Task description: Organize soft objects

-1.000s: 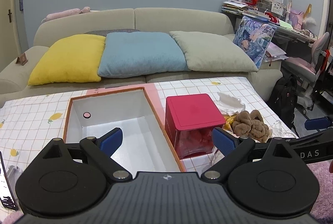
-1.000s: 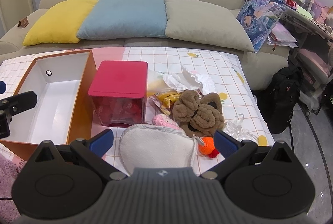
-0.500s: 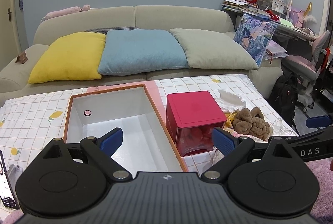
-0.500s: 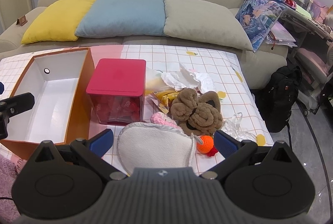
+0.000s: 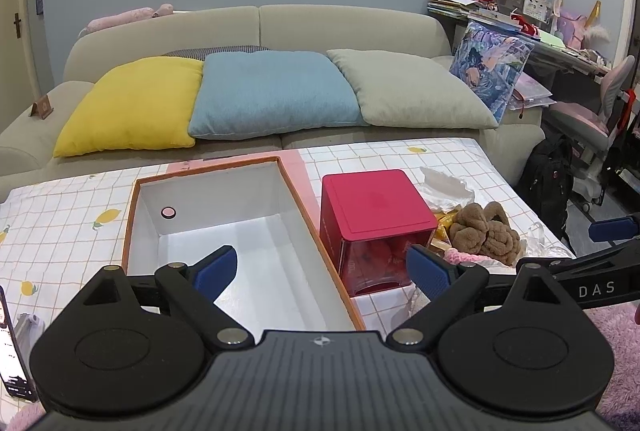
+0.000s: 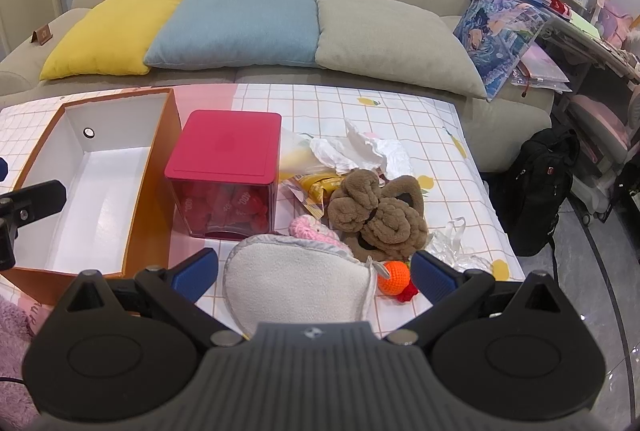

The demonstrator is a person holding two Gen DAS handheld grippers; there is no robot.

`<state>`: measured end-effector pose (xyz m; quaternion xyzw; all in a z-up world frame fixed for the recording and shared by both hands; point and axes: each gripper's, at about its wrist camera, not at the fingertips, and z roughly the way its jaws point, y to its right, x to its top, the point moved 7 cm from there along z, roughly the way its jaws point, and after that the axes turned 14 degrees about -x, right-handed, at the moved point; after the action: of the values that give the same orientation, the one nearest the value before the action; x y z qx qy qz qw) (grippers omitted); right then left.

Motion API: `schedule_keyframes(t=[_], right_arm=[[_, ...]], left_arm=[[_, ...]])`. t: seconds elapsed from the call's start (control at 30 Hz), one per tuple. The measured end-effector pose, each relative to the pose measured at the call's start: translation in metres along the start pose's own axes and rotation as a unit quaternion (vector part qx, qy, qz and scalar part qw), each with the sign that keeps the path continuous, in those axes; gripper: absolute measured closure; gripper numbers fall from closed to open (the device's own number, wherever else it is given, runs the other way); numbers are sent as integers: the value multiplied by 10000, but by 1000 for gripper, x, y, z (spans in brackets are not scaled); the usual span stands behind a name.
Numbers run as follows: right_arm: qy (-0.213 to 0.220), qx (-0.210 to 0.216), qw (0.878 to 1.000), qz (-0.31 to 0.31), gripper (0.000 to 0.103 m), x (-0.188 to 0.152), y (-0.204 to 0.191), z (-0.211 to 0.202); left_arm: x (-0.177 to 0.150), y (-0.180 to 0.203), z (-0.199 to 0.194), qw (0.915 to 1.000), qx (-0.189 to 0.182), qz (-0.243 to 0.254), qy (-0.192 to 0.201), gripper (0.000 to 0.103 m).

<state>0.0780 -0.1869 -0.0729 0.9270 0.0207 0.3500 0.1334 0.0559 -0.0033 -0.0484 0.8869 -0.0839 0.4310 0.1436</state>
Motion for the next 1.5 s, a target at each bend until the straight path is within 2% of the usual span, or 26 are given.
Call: schedule_keyframes(t=[1.17, 1.27, 1.4, 1.5], right_arm=[[-96, -13, 9998, -148, 3, -4, -7, 1], [-113, 37, 9997, -223, 3, -9, -5, 3], [-124, 17, 9997, -219, 4, -19, 10, 9], [-297, -70, 9995, -122, 18, -30, 29, 21]], left_arm=[[-8, -3, 4, 9998, -42, -111, -154, 0], [-9, 2, 6, 9995, -182, -68, -230, 1], [-10, 21, 15, 9972, -635, 83, -386, 10], [-13, 45, 28, 9910, -1217, 208, -523, 12]])
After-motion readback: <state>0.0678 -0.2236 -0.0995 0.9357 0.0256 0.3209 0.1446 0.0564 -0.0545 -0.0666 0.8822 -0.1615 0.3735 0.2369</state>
